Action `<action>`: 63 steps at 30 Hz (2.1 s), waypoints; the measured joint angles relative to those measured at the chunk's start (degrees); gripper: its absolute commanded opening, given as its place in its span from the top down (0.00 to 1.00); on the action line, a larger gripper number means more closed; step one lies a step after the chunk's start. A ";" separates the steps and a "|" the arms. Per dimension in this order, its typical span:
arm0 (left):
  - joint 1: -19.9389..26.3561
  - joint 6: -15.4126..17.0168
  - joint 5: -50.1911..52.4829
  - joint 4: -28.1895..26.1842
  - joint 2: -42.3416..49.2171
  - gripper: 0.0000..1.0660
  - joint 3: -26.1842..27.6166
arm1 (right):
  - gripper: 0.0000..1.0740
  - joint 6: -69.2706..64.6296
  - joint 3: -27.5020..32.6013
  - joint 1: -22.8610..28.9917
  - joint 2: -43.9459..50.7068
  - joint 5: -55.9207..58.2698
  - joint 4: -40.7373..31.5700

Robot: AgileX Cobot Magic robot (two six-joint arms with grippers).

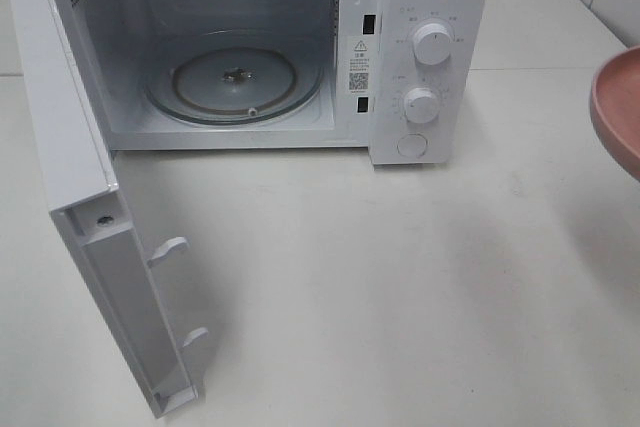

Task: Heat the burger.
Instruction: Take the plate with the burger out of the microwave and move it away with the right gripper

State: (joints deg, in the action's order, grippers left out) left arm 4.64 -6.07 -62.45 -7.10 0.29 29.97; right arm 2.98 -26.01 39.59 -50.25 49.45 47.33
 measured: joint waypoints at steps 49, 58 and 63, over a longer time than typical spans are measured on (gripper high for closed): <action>0.00 0.00 0.00 0.00 0.00 0.06 0.00 | 0.93 -83.42 -0.46 -0.06 -54.43 -7.62 17.53; 0.00 0.00 0.00 0.00 0.00 0.06 0.00 | 0.66 -83.88 -0.52 -0.06 -56.89 -5.73 18.28; 0.00 0.00 0.00 0.00 0.00 0.06 0.00 | 0.50 -82.79 -0.97 -0.06 -54.66 -5.27 16.90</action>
State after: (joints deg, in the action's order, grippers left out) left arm 4.64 -6.07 -62.45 -7.10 0.29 29.97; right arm -79.81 -26.99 39.53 -104.91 44.18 64.23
